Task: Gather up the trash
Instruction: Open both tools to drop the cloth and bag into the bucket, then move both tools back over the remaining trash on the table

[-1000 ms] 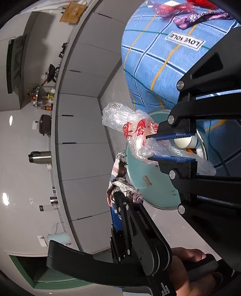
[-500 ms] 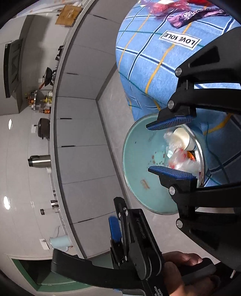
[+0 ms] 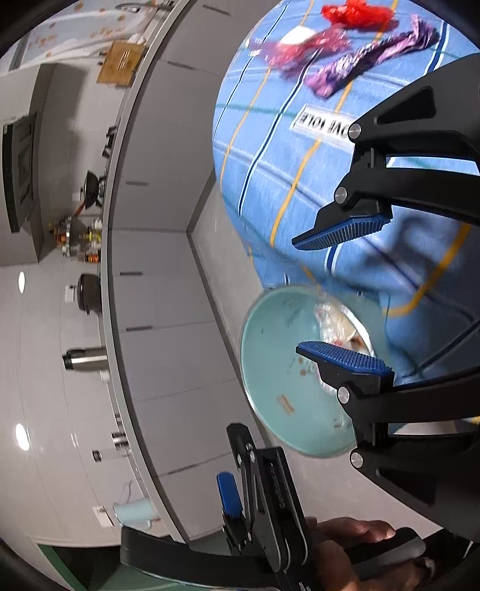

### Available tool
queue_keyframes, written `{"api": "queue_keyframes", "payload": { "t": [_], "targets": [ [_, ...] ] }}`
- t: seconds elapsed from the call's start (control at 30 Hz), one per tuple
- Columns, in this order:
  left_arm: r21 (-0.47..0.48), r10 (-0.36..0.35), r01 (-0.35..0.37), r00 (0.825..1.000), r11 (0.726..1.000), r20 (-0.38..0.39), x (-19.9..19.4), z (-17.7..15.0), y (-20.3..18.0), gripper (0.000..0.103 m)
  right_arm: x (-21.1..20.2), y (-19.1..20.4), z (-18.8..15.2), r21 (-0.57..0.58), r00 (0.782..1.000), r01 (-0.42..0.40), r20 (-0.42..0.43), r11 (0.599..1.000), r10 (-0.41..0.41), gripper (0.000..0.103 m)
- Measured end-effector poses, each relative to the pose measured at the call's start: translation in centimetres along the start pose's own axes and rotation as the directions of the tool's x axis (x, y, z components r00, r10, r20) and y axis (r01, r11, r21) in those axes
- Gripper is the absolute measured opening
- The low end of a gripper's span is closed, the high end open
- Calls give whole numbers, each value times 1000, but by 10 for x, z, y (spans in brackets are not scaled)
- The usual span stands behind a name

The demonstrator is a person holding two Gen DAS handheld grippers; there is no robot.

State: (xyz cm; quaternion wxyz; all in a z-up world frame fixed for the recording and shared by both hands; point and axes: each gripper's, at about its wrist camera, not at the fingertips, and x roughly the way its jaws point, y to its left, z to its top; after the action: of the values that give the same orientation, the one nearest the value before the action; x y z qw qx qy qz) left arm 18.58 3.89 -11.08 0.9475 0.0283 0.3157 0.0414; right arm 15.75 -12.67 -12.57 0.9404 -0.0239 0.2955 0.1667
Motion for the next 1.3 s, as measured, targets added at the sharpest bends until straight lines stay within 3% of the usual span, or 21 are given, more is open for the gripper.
{"api": "queue_keyframes", "payload": {
  "t": [0.3,0.6,0.97,1.3],
  "targets": [
    [62,-53,52,999,997,3,-3,4,-45,90,-27,-50,-12,85,995,98,11,992,-99,57],
    [148,-133,129,991,980,16,-9,10,-108,92,-57,-100,-31,158,980,195,12,968,-200,61],
    [250,-228,223,974,942,-10,-8,6,-188,94,-93,-173,-65,270,935,350,-35,897,-354,62],
    [319,-293,285,956,904,-25,-14,2,-252,96,-115,-209,-87,337,907,412,-63,847,-416,63]
  ]
}}
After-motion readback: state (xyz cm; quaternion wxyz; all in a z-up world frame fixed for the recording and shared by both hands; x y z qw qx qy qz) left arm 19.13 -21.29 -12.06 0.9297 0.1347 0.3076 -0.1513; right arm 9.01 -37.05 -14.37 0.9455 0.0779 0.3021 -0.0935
